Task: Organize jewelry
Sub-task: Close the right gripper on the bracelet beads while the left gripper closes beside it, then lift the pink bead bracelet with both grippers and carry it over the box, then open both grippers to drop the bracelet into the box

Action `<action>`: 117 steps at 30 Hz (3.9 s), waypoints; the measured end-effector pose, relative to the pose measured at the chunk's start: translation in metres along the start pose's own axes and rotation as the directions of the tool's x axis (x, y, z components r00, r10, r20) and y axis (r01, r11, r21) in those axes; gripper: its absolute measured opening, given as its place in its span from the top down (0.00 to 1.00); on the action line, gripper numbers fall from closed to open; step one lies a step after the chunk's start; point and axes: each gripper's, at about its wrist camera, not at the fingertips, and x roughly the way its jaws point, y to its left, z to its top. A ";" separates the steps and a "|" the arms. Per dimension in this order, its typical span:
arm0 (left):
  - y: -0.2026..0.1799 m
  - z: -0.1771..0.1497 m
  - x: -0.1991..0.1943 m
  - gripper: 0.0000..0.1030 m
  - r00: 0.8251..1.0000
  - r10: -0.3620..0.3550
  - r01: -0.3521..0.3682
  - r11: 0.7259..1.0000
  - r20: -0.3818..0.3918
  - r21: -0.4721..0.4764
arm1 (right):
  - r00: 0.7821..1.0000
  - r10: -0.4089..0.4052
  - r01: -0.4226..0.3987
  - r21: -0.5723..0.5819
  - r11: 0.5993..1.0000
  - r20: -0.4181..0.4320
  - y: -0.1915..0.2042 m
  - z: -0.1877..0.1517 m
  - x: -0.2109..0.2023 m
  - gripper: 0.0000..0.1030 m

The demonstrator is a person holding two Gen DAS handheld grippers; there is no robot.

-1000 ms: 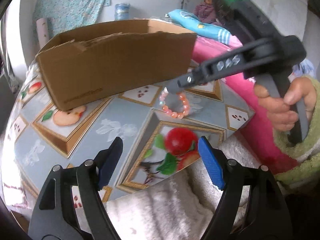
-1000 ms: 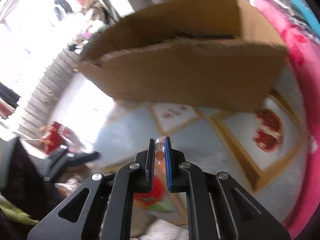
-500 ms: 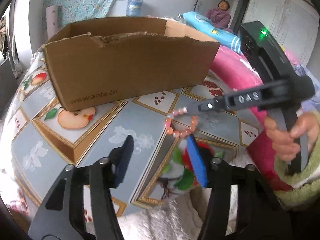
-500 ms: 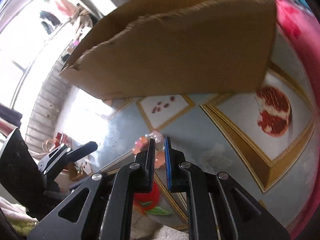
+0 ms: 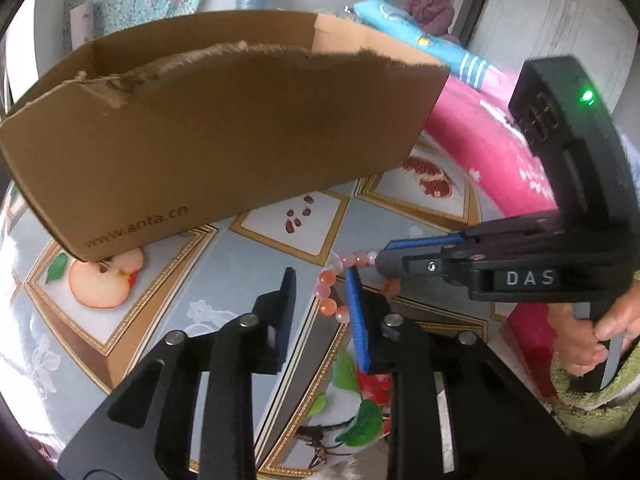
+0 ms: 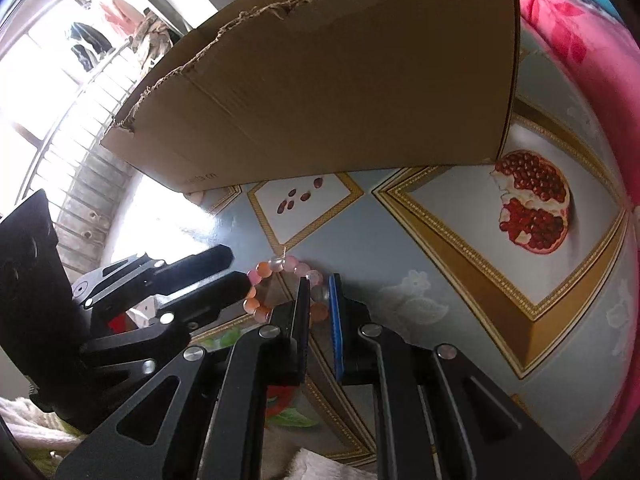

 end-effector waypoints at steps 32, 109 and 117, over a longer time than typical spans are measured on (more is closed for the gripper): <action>-0.038 0.012 0.029 0.92 0.983 0.154 -0.136 0.977 -0.101 0.166 | 0.998 -0.065 0.064 -0.162 0.985 0.001 0.010 0.005 -0.002 0.90; 0.110 0.157 -0.009 0.48 0.954 -0.012 0.033 0.997 -0.299 0.066 | 0.916 0.128 -0.224 -0.220 0.949 -0.379 0.058 0.218 0.030 0.89; 0.136 0.163 -0.099 0.23 0.993 0.100 -0.099 0.995 0.058 -0.021 | 0.998 0.019 -0.008 -0.185 0.983 0.057 0.009 0.202 -0.090 0.55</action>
